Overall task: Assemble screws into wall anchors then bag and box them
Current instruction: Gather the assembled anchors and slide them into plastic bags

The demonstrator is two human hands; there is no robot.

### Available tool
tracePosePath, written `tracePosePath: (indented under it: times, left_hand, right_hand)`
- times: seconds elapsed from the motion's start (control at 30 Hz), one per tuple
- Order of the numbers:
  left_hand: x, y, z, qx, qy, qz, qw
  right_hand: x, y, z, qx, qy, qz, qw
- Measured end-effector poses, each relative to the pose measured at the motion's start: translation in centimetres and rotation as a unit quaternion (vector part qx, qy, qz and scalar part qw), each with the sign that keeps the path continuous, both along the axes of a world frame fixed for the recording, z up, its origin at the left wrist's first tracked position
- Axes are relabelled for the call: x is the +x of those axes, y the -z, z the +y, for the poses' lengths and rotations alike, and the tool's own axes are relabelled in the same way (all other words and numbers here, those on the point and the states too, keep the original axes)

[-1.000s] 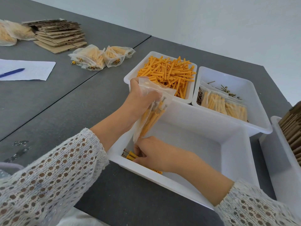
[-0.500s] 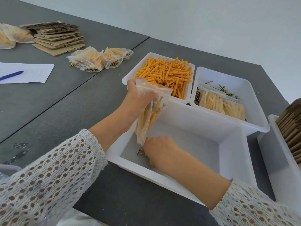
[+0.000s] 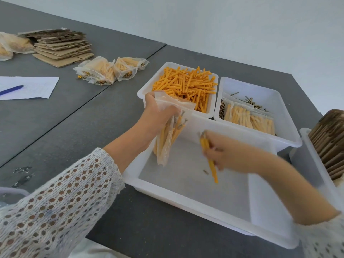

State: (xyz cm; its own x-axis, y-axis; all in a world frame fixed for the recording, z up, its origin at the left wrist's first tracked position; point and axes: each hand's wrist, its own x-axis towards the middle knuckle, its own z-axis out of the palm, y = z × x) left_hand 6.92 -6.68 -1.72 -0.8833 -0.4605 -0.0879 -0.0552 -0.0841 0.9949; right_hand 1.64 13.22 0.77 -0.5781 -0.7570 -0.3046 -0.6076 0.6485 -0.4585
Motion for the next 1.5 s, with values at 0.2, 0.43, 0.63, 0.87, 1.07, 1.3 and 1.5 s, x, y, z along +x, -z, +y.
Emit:
tracePosePath:
  times: [0.2,0.43,0.63,0.87,1.07,1.3,1.5]
  left_hand:
    - [-0.6,0.6,-0.1,-0.016,0.002,0.021,1.0]
    - [-0.3,1.0,-0.2,-0.065,0.011,0.038,0.997]
    - [-0.2,1.4,-0.3,-0.081,0.053,0.061,0.993]
    - [0.0,1.1,-0.3,-0.053,0.05,0.08,0.994]
    - [0.2,0.6,-0.3,-0.02,0.027,0.085,0.996]
    - [0.2,0.8,-0.4,-0.031,0.028,0.072,0.997]
    - [0.1,1.0,-0.6,-0.014,0.033,0.083,0.996]
  right_hand:
    - [-3.2,-5.1,-1.1,-0.385,0.137,-0.052,0.911]
    - [-2.7,-4.8,-6.7,-0.477,0.155,-0.034,0.865]
    - [-1.7,-3.5,-8.0,-0.376,0.072,-0.018,0.924]
    - [-1.7,-2.7,-7.1,-0.325,0.077,0.075,0.94]
    - [0.5,-4.2,-4.3,0.003,0.047,0.066,0.997]
    - [5.2,2.3,-6.5,0.193,-0.164,-0.106,0.962]
    - [5.9,4.5,-6.7,0.142,-0.206,0.021,0.968]
